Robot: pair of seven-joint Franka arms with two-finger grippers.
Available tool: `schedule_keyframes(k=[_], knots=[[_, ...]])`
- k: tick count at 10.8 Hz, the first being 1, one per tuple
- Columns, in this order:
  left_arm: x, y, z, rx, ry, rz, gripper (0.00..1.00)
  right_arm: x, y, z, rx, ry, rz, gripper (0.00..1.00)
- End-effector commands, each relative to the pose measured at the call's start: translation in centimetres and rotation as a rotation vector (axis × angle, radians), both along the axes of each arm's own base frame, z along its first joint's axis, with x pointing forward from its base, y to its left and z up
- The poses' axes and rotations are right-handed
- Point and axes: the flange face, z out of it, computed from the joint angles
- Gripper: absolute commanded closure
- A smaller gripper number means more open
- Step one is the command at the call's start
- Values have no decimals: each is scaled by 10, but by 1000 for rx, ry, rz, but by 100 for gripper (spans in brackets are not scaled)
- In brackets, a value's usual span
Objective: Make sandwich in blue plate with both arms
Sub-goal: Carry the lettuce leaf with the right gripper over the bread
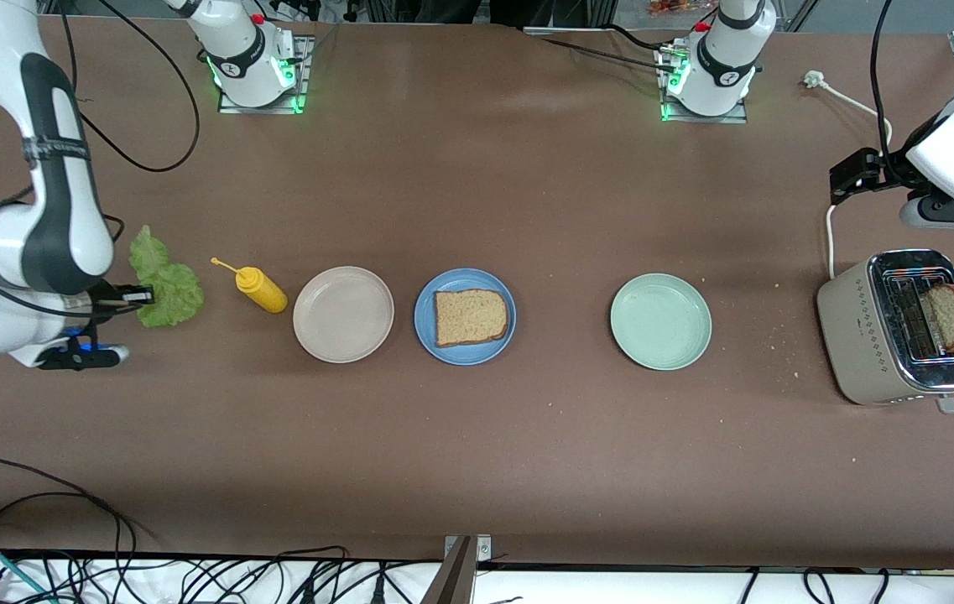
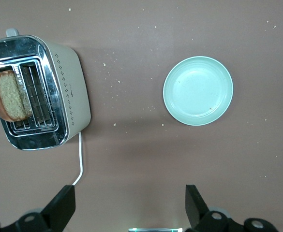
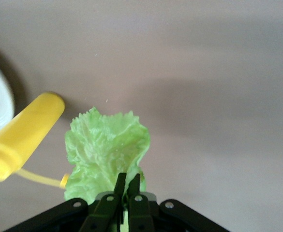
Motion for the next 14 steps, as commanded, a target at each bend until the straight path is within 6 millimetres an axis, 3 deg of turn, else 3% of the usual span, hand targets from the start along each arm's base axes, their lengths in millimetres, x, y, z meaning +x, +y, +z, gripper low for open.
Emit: schedule_keyframes(k=[1,3,6,9,14], knots=[[3,1,6,34,0,5,0,0,28,77,20,24,33,97],[4,-3,13,33,-16,-2,0,-11,77,115,-14,2,24,97],[4,-3,13,28,-15,-1,0,-27,176,129,-84,-30,-48,97],[4,0,13,30,-17,5,0,-31,272,118,-41,-105,-201,97],[8,4,8,32,-8,10,0,-36,389,64,1,-213,-371,97]])
